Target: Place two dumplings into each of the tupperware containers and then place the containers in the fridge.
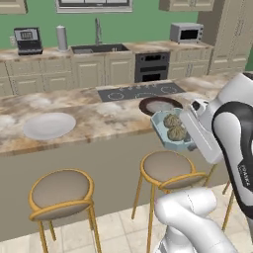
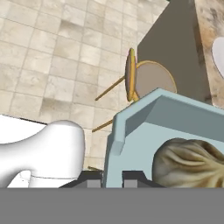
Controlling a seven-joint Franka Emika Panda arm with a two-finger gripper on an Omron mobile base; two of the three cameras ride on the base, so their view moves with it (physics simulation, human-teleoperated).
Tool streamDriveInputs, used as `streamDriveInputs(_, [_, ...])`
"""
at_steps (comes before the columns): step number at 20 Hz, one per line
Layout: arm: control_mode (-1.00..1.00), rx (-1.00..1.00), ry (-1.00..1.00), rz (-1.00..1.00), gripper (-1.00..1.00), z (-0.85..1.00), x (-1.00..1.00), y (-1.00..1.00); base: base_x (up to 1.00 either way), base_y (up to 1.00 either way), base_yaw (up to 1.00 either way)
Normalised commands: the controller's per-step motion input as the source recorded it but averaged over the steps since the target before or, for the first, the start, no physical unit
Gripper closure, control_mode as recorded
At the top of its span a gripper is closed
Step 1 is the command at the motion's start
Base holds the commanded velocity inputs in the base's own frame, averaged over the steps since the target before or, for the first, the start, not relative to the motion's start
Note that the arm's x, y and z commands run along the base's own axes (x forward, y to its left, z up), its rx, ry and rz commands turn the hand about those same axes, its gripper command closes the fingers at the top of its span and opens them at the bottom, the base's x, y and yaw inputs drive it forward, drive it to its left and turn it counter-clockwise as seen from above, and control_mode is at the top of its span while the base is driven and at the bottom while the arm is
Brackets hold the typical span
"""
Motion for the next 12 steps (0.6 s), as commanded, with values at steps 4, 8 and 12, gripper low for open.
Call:
streamDriveInputs(4, [1.00, 0.00, 0.00, 0.00, 1.00, 0.00, 0.00, 0.00, -0.99, -0.36, -0.53])
streamDriveInputs(8, [1.00, 0.00, 0.00, 0.00, 1.00, 0.00, 0.00, 0.00, -0.58, -0.55, -0.67])
streamDriveInputs(12, [1.00, 0.00, 0.00, 0.00, 1.00, 0.00, 0.00, 0.00, -0.03, -0.36, -0.86])
